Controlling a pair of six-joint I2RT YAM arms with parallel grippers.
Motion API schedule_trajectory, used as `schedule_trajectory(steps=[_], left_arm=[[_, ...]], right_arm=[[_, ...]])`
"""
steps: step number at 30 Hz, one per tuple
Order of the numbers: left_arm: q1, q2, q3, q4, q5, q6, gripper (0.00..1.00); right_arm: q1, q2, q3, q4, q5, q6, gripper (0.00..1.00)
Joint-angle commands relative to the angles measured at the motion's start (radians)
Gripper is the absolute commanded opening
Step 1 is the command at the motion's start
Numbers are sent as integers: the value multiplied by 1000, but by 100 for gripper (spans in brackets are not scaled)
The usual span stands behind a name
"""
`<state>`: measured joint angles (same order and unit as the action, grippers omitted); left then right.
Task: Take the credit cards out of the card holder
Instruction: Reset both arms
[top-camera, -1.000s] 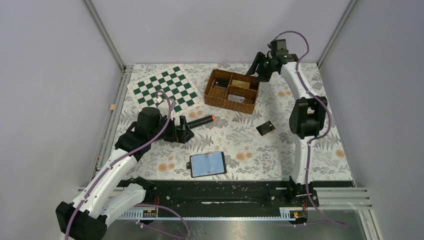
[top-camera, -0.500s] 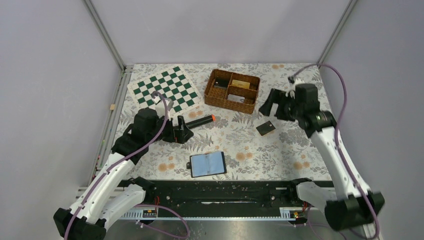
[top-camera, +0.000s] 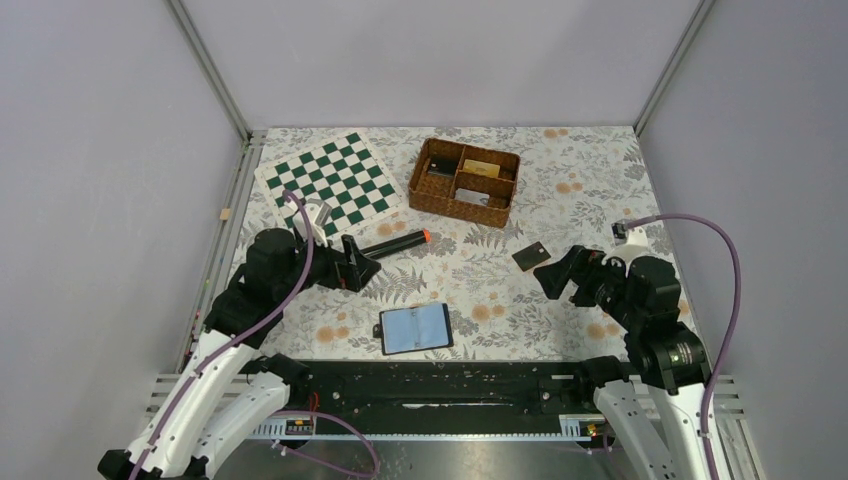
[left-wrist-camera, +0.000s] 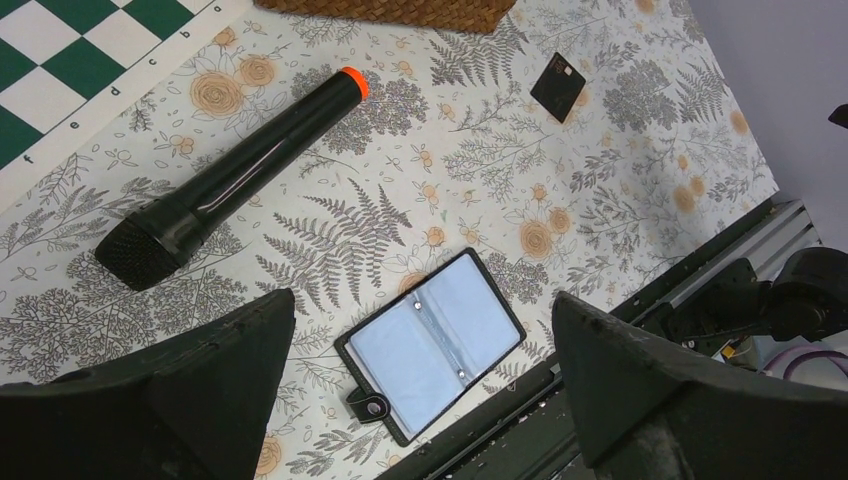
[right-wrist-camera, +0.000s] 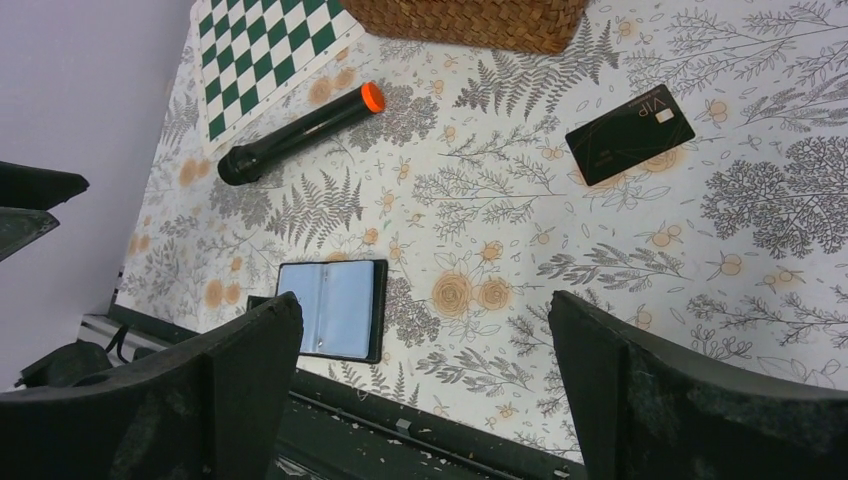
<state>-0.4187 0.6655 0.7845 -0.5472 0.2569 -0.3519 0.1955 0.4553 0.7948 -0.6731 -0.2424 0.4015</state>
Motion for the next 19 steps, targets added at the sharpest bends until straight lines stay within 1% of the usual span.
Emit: schedule_trajectory(steps=[1,9,19], left_arm=[[3,-24,-9,43,13,-22,99],[3,-37,-22,64,44,-38,99],[3,-59,-26,62,35,-41,99]], right_arm=[[5,-28,-8,-18,-27,55,100],[5,-17,-34,16,-37,91,99],[5,-1,-36,46,-60,106,99]])
